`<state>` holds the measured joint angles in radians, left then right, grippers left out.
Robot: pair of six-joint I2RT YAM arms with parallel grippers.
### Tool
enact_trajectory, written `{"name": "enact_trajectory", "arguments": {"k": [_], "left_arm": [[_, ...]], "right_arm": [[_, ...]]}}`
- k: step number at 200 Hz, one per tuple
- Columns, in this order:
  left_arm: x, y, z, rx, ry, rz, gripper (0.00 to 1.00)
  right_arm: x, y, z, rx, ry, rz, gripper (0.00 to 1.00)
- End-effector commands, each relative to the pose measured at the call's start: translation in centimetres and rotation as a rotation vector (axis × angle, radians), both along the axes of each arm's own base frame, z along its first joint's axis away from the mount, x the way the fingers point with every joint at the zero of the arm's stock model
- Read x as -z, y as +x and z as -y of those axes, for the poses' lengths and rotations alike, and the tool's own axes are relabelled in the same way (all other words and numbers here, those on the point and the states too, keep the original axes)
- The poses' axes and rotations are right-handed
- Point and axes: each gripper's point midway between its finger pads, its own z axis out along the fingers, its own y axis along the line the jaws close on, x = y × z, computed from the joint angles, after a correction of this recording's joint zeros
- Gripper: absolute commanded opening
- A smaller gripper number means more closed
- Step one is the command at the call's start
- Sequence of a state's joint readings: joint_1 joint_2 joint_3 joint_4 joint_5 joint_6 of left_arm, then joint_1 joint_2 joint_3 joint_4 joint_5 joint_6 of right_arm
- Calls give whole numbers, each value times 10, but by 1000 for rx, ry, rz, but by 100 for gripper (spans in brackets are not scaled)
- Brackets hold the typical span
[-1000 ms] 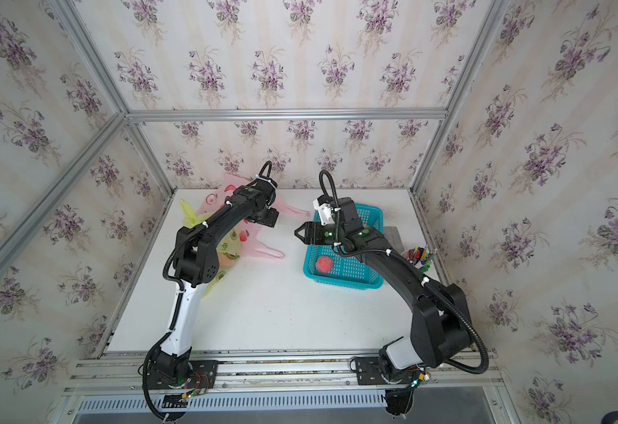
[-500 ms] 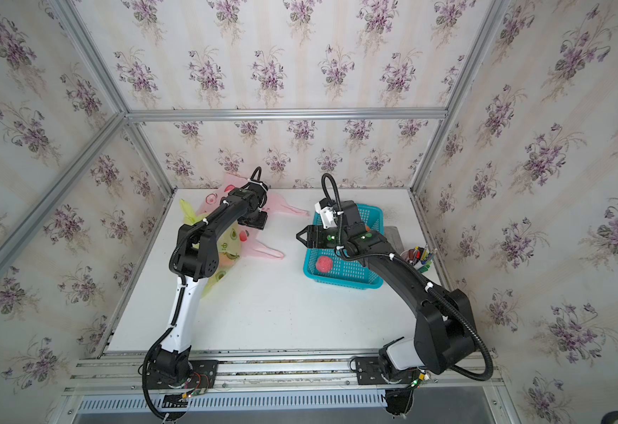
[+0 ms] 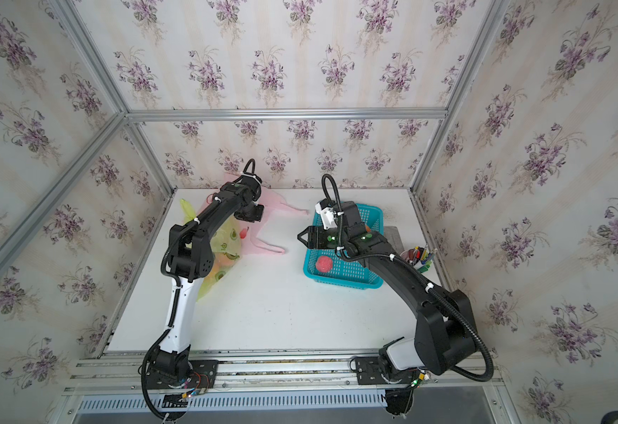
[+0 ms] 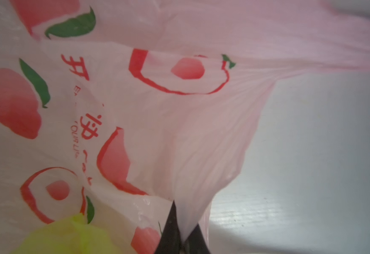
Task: Place the peach into a plastic bag & tie a knot
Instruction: Pick up the plastic bag at the center of the board, then pick up the peach from the basket.
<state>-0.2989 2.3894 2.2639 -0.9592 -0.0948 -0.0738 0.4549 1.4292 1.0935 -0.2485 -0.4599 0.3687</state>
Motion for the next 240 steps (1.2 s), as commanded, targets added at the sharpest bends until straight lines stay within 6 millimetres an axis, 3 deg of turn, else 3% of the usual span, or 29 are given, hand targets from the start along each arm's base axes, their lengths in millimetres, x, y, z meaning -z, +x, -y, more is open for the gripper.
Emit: {"name": "enact_trajectory", "arguments": {"k": [1, 19, 39, 88, 126, 142, 181, 216, 240], "left_arm": [[-52, -11, 19, 39, -154, 40, 0], [-97, -20, 28, 44, -264, 83, 0], [-130, -37, 38, 63, -361, 85, 0], [-170, -81, 55, 72, -530, 16, 0], [-204, -106, 78, 122, -653, 6, 0], [-209, -110, 82, 125, -692, -10, 0], [-196, -120, 95, 123, -753, -108, 0], [-191, -128, 102, 136, -763, -131, 0], [-187, -124, 104, 121, -765, -119, 0]], "right_arm": [[-1, 11, 7, 32, -31, 32, 69], [-2, 23, 17, 80, -60, 42, 69], [-3, 42, 36, 168, -129, 68, 69], [19, 91, 100, 387, -275, 58, 79], [63, 127, 108, 403, -337, -15, 83], [85, 142, 103, 390, -349, -47, 86], [127, 173, 102, 407, -406, -100, 87], [150, 183, 103, 402, -447, -127, 88], [159, 184, 102, 400, -436, -141, 88]]}}
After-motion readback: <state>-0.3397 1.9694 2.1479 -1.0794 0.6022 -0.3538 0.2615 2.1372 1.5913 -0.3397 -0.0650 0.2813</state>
